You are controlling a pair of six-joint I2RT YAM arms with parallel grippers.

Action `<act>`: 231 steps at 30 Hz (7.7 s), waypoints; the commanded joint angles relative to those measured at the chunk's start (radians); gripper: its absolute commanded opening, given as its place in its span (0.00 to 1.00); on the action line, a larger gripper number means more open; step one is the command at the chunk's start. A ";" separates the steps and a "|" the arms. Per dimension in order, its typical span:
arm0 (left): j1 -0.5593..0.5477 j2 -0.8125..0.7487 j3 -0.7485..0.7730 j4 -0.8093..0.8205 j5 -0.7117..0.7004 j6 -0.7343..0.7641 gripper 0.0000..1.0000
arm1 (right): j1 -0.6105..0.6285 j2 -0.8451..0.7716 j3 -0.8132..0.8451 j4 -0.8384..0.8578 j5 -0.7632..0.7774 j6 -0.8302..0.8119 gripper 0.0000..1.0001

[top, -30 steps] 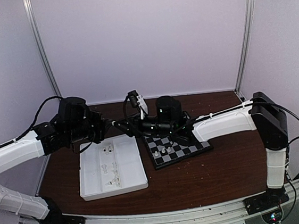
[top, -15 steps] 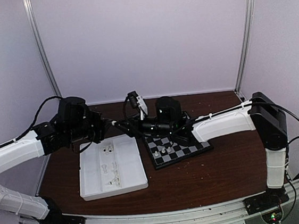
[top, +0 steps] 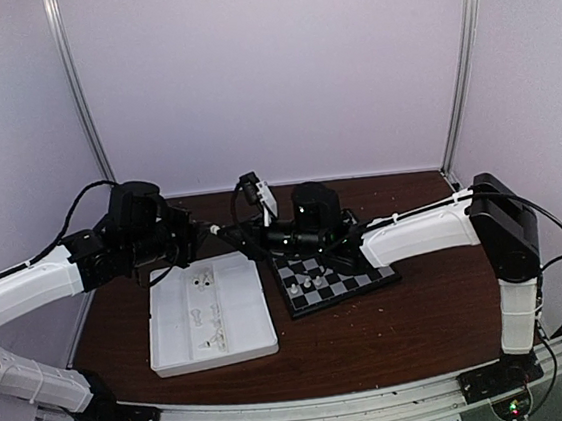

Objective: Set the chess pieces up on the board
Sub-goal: Pick up the chess piece from the storage box, then place the chess piece on the chessboard.

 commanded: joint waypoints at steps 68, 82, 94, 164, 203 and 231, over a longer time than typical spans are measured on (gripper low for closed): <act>0.103 -0.072 -0.023 -0.048 0.363 1.389 0.00 | -0.240 0.165 0.421 -1.641 0.262 -0.359 0.07; 0.103 -0.048 -0.009 -0.052 0.367 1.395 0.00 | -0.240 0.190 0.429 -1.635 0.268 -0.359 0.08; 0.103 -0.049 -0.011 -0.047 0.380 1.396 0.00 | -0.239 0.191 0.421 -1.617 0.258 -0.356 0.10; 0.103 0.000 -0.157 0.491 0.771 1.087 0.00 | -0.042 -0.180 0.110 -0.528 -0.297 -0.080 0.26; 0.103 -0.016 -0.165 0.473 0.728 1.118 0.74 | -0.135 -0.557 -0.512 -0.488 0.335 -0.321 0.06; 0.103 -0.006 -0.136 0.419 0.716 1.130 0.73 | -0.284 -0.306 -0.650 -0.177 0.351 -0.269 0.08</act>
